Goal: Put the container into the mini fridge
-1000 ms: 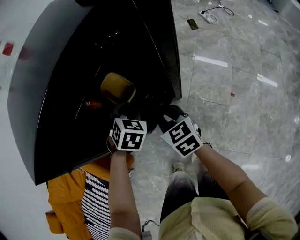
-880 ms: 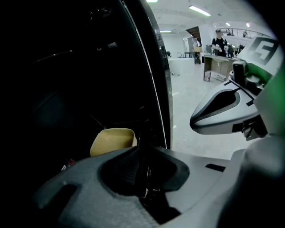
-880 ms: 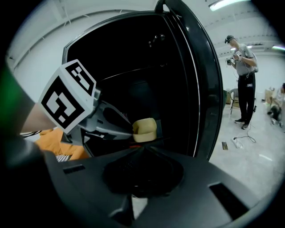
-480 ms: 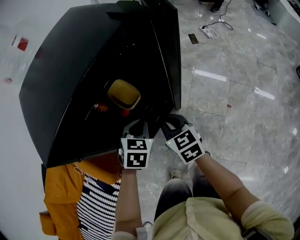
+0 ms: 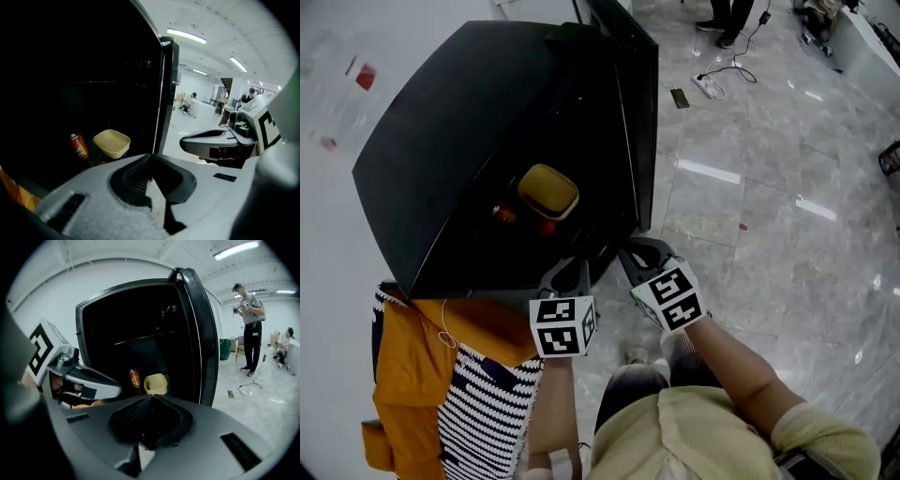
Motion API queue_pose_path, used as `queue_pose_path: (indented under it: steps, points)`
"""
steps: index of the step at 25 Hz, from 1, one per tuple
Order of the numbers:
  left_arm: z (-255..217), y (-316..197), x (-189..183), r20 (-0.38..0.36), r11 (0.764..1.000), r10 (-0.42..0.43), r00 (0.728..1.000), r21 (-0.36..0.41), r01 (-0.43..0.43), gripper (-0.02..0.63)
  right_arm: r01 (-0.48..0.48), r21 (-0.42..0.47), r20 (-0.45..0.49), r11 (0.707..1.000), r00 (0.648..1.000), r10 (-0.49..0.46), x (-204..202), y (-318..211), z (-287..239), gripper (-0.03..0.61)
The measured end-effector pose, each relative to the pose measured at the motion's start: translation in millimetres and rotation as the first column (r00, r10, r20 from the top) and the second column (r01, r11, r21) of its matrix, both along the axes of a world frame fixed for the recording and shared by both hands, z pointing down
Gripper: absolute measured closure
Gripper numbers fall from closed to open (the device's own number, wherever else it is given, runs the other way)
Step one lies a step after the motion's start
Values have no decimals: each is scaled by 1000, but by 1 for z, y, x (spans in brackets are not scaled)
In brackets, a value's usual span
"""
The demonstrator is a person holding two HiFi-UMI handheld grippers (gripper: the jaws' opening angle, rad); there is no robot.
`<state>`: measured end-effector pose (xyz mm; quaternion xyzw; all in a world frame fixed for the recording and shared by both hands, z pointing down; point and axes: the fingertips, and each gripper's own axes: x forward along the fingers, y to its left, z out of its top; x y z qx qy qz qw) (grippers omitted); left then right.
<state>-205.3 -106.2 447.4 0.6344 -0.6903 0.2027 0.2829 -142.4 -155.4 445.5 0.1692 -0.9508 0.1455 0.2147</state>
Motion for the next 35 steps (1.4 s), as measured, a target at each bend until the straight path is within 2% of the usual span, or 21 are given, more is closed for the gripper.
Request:
queue_pose_path:
  steps: [4,14,23,31,35]
  points:
    - [-18,8,9,-63,997,-45,997,60,49,591,-1,-7,12,1000,1000,1,6,9,-14,548]
    - [-52,31,22,-94,986,-75,993,141,87,591,17,33,57,999,998,-19,17,23,-62,548]
    - [-71,55,34,-98,978,-71,993,187,88,591,0,38,81,999,997,-3,32,40,-81,548]
    - [-78,78,29,-121,964,-99,988,233,125,591,-14,55,93,998,996,9,35,55,-90,549]
    - [-77,87,32,-127,968,-84,988,224,111,591,-20,44,89,999,996,16,39,63,-89,549]
